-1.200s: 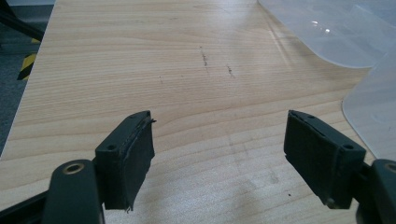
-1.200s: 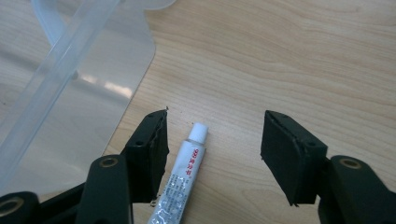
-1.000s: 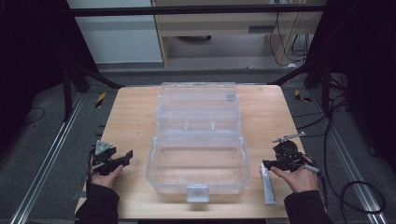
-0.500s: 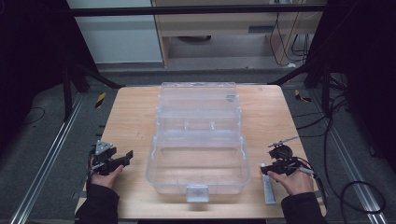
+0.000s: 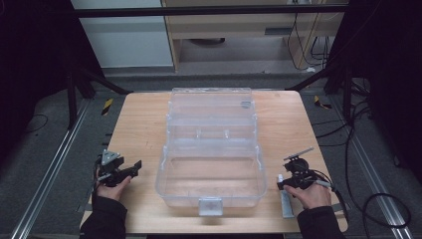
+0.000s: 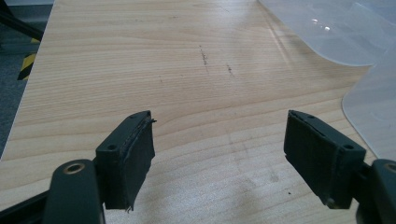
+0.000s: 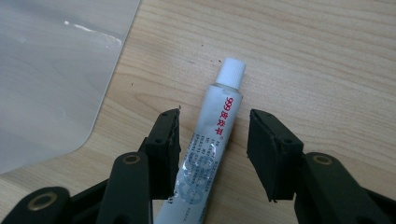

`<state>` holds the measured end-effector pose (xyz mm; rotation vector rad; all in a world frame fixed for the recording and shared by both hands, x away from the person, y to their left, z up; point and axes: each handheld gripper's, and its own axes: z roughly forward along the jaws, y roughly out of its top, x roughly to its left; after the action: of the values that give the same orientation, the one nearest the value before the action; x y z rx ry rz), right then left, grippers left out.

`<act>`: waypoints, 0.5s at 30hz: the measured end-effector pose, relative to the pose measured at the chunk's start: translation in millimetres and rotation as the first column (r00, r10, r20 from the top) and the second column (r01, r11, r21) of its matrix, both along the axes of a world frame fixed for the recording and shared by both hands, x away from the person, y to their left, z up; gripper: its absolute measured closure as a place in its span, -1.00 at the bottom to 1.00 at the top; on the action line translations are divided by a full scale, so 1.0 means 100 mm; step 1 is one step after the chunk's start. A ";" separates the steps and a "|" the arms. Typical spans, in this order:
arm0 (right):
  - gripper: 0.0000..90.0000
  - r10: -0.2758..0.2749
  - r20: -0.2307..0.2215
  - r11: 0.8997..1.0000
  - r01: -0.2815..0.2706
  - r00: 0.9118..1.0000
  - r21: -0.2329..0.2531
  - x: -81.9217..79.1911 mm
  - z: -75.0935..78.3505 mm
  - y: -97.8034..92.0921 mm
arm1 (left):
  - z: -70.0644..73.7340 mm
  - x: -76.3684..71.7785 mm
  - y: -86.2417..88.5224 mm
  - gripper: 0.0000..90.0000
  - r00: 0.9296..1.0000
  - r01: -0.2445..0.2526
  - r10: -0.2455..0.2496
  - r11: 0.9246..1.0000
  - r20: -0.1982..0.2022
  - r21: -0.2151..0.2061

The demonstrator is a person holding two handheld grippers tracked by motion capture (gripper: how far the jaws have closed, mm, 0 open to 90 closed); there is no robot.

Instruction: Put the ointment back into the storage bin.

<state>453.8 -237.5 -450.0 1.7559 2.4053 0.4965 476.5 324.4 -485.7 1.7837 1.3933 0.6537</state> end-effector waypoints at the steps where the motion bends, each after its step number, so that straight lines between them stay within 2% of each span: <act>1: 0.22 0.002 -0.003 1.000 -0.002 1.000 0.001 0.00 0.00 0.01 | 0.00 0.00 0.00 -0.47 1.000 0.000 0.000 1.000 0.000 -0.001; 15: 0.33 0.020 -0.058 0.999 -0.021 0.998 -0.027 0.05 -0.11 0.08 | 0.00 0.00 0.00 -0.47 1.000 0.000 0.000 1.000 -0.002 0.000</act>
<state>459.2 -229.6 -460.8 1.7603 2.4590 0.4187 476.7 324.6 -485.9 1.7845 1.3945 0.6527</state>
